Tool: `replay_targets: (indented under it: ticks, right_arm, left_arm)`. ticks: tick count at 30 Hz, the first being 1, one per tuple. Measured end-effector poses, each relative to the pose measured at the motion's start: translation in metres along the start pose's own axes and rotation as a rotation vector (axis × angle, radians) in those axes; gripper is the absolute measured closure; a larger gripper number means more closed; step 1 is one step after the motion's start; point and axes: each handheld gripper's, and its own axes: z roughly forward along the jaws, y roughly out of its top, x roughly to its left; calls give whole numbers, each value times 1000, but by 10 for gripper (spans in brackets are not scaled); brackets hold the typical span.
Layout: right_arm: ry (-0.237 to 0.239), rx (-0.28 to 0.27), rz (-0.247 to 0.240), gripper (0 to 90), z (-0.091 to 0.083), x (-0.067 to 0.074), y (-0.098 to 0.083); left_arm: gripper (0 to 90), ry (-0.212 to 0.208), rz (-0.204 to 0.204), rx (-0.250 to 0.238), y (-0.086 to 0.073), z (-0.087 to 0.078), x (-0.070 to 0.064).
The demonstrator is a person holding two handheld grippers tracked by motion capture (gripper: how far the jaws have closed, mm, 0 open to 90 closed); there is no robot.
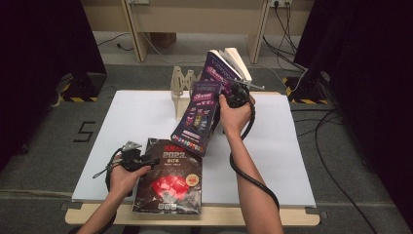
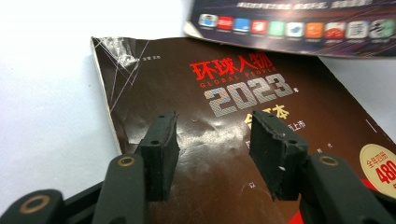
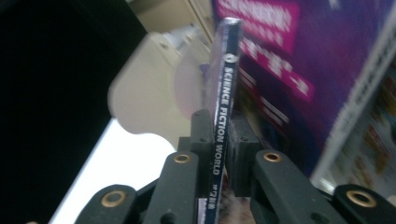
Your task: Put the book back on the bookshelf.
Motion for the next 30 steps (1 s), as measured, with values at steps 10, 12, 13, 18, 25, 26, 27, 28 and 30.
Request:
replay_targets:
  ticks: [10, 12, 13, 18, 25, 26, 27, 28, 30]
  right_arm:
    - [16, -117, -91, 849, -26, 22, 20]
    - [13, -130, -94, 849, -29, 23, 23]
    - [8, -143, -105, 849, -31, 23, 24]
    - [8, -226, -144, 849, -39, 23, 30]
    - [0, -338, -163, 848, -41, 19, 34]
    - [-7, -341, -171, 848, -39, 18, 33]
    - [-19, -348, -181, 847, -37, 16, 30]
    - [-33, -344, -188, 847, -34, 15, 27]
    - [-50, -332, -203, 847, -30, 10, 18]
  left_arm:
    - [510, 2, 0, -1, 0, 0, 0]
    - [510, 1, 0, -2, -1, 0, 1]
    - [510, 1, 0, 1, -1, 1, 1]
    - [510, -1, 7, 1, -1, 2, 0]
    - [510, -7, 9, 7, -2, 4, 0]
    - [511, -8, 8, 7, -2, 4, 0]
    - [511, -10, 8, 7, -2, 4, 0]
    - [510, -11, 9, 11, -2, 4, 0]
    - [510, -5, 10, 14, -2, 4, 1]
